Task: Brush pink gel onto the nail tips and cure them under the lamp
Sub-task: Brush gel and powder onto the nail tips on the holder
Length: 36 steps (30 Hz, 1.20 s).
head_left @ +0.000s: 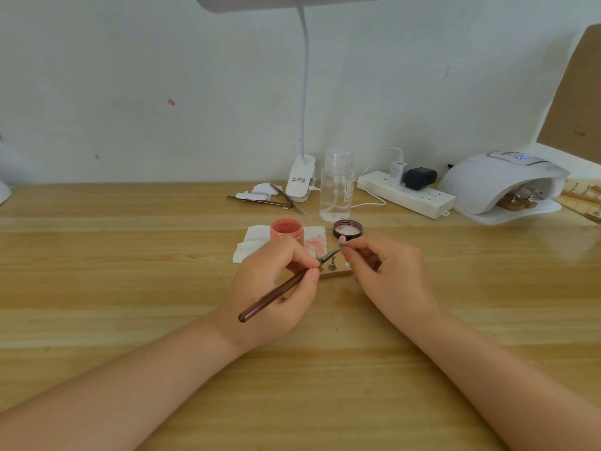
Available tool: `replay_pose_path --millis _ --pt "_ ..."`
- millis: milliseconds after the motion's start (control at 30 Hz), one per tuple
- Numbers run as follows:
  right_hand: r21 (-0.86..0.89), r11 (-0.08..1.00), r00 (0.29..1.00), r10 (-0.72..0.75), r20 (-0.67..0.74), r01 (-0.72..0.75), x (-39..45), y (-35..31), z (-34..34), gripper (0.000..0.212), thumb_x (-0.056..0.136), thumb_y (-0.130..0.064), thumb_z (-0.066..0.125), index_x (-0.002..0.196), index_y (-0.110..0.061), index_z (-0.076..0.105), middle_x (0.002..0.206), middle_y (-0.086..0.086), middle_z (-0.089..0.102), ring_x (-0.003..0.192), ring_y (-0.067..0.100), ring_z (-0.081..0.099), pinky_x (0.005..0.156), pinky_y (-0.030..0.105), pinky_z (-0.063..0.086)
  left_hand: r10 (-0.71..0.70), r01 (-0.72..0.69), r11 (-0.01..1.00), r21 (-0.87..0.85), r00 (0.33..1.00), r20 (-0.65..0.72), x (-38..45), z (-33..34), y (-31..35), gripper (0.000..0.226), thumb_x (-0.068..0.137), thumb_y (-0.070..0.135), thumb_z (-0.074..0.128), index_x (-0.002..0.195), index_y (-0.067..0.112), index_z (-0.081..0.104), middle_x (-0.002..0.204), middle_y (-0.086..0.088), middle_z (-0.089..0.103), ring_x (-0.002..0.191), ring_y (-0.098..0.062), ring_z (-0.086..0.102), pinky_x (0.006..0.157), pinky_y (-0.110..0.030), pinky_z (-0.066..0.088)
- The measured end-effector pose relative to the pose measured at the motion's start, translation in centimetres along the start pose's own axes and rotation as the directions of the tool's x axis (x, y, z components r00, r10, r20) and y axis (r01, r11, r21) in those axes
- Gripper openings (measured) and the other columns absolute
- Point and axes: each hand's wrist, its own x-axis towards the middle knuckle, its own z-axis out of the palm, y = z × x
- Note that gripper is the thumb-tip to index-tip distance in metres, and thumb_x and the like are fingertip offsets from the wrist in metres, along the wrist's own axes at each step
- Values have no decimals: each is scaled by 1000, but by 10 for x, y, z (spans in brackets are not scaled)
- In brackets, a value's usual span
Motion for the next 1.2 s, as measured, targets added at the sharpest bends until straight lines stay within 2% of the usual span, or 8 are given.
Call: replay_pose_path --millis 133,400,700,800,900,967,1100,1200 --pt "-9 1000 1000 12 1 -12 0 0 0 8 87 -18 66 90 -17 74 63 -13 62 63 7 58 59 15 45 -6 6 1000 -14 1000 -20 -1 -1 2 8 83 18 52 82 11 57 78 10 57 75 0 55 71 -9 41" --pt "-55 998 1000 -18 3 18 0 -2 -1 11 88 -17 65 94 -17 74 67 -16 60 59 -1 54 60 9 41 -12 12 998 64 1000 -4 1 3 -1 9 85 8 63 93 8 65 93 20 57 96 15 54 84 -6 40" --pt "-12 1000 1000 5 -8 -5 0 0 1 9 87 -17 66 90 -15 74 66 -7 65 68 7 58 60 14 45 17 -17 1000 0 1000 -13 -1 -1 1 11 83 17 53 80 9 60 77 8 57 74 -4 56 71 -16 43" --pt "4 1000 1000 5 -8 -5 0 0 1 8 87 -17 66 89 -14 74 66 -6 66 67 7 58 60 14 45 -26 25 999 -22 998 -49 0 1 3 3 86 17 56 87 16 59 86 19 59 87 5 59 79 -9 43" --pt "8 1000 1000 -5 -7 5 0 0 2 8 86 -15 67 89 -14 74 66 -7 66 66 8 58 58 11 43 -103 101 994 -45 994 -47 0 3 2 16 86 15 62 94 29 58 94 27 61 107 12 56 91 -7 41" --pt "26 1000 1000 2 -5 -2 0 0 2 8 86 -14 67 88 -13 74 64 -8 65 65 9 58 57 9 42 -155 152 986 -63 988 -30 0 4 2 19 85 18 62 94 34 58 96 31 61 111 13 53 92 -7 39" --pt "50 999 1000 14 4 -14 0 -1 2 8 87 -15 66 88 -14 74 64 -6 66 62 9 59 58 15 46 -84 85 996 16 996 -30 0 4 2 10 84 13 63 92 19 62 92 25 59 100 17 54 88 -5 38" --pt "70 997 999 35 3 -35 -1 0 1 9 87 -18 66 87 -14 74 65 -4 67 61 11 60 59 20 48 -52 52 999 7 999 1 -1 1 2 12 85 19 55 86 8 61 85 15 58 85 6 57 78 -8 41"
